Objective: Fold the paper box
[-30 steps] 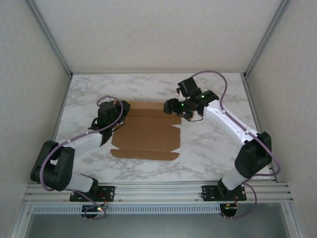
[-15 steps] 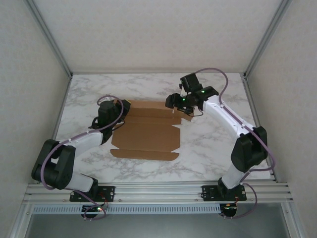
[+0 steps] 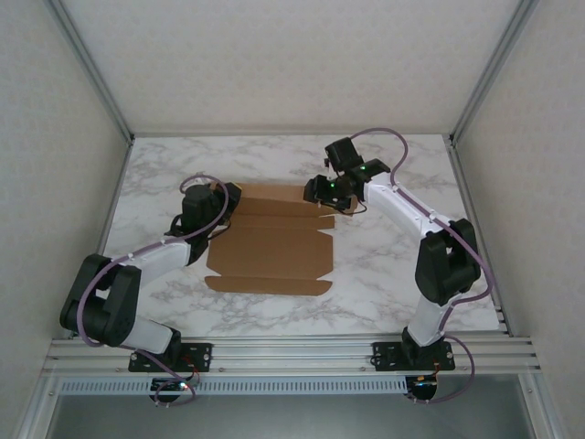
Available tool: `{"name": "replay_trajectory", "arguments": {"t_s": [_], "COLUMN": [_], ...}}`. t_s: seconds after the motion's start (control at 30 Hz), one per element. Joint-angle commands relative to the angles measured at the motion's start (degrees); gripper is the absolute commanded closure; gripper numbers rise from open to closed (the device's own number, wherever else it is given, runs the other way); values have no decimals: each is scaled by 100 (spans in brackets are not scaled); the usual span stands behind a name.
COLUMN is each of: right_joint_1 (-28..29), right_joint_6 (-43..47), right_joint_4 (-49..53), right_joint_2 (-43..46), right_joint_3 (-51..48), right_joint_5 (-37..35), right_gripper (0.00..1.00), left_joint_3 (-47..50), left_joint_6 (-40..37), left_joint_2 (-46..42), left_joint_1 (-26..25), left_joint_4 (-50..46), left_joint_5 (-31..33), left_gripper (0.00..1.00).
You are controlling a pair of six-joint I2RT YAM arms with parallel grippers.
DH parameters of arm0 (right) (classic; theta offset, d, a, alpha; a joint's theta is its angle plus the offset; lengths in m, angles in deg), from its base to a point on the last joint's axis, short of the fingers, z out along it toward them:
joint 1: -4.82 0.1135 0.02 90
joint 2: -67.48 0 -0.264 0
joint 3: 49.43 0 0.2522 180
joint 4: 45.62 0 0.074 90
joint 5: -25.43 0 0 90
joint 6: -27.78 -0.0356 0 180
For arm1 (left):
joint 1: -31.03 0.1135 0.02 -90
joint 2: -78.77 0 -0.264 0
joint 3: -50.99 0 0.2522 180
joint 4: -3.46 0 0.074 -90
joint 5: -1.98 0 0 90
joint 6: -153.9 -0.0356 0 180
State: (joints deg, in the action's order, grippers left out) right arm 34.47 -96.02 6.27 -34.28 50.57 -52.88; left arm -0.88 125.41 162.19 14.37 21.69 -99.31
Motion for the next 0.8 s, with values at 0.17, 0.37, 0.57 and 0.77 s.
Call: {"name": "replay_trajectory", "arguments": {"t_s": [0.17, 0.37, 0.57, 0.77], "right_joint_1": [-100, -461, -508, -507], "right_joint_6": [-790, -1803, -2188, -2327], "right_joint_4": [-1541, -3124, -4109, -4355], "right_joint_2": [77, 287, 219, 193], "right_joint_3": [-650, -1516, -1737, -1823], "right_joint_5": [954, 1672, 2236, 2274], "right_gripper": [44, 42, 50, 71], "left_joint_3": [67, 49, 49, 32], "left_joint_6": [-200, -183, -179, -199], "left_joint_2": [128, 131, 143, 127], "left_joint_1": [-22, -29, -22, -30], "left_joint_4": [-728, -711, -672, -707], "left_joint_5": [-257, -362, -455, -506], "left_gripper": [100, 100, 100, 100]}}
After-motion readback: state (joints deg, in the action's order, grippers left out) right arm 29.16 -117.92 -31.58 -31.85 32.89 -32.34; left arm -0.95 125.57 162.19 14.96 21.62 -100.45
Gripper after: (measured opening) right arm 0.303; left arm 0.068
